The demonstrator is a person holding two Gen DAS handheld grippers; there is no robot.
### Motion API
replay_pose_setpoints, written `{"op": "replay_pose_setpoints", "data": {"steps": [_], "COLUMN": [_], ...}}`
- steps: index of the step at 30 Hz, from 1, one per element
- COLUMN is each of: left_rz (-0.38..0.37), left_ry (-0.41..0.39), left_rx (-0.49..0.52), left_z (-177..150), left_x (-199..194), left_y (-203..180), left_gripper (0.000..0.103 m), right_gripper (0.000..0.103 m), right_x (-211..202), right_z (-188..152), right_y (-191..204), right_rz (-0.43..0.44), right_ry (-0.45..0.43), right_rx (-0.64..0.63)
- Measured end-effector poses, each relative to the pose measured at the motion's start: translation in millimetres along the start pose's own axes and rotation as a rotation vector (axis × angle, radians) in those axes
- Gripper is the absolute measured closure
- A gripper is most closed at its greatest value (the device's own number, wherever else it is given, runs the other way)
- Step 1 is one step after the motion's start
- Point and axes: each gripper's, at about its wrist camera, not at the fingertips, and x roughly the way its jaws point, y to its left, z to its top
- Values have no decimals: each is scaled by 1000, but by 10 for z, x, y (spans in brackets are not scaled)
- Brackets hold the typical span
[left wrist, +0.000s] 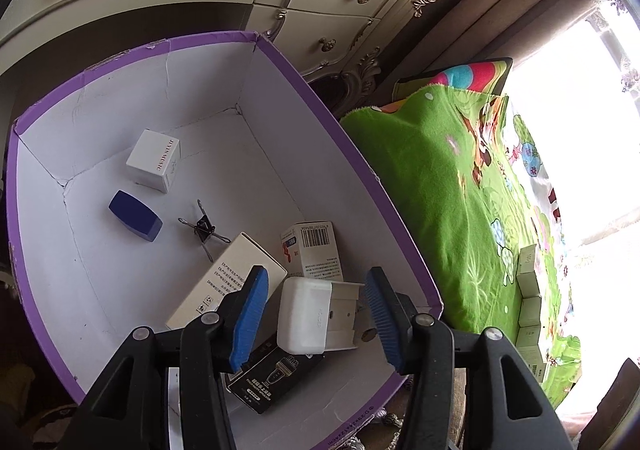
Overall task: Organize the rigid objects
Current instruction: 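Move both tools back over the bed toward the long white box and dental box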
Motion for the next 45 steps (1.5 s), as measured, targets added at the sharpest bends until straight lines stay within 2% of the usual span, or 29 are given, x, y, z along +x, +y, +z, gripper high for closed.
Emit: {"op": "replay_pose_setpoints", "data": {"steps": [9,18,25,30,37,45], "left_rz": [-2,-3,-7,-36,-71,-130], "left_ry": [5,19,28,28,29,52], "left_rx": [89,181,252,306,410,554], "left_z": [-93,-242,-354,-441,-625,-915], "left_x": [28,98,151,196,268,393], "left_y": [-435,-889,-1205,-1456,-1855,-2381], "left_gripper": [51,46,38,31,19,14], "right_gripper": [22,21,19,17,15,9], "right_x": [-310,-545,-778,-971,-1171,-1332], "right_z": [-37,-176,-247,-357,-609,-918], "right_y": [-566,-1164,-1528,-1912,-2467,-2908], "right_rz": [-97,-140,-227,-295,-362,-498], "right_ry": [-83,-131,-180,-213,-245,-274], "right_rx": [89,199,217,280,416,474]}}
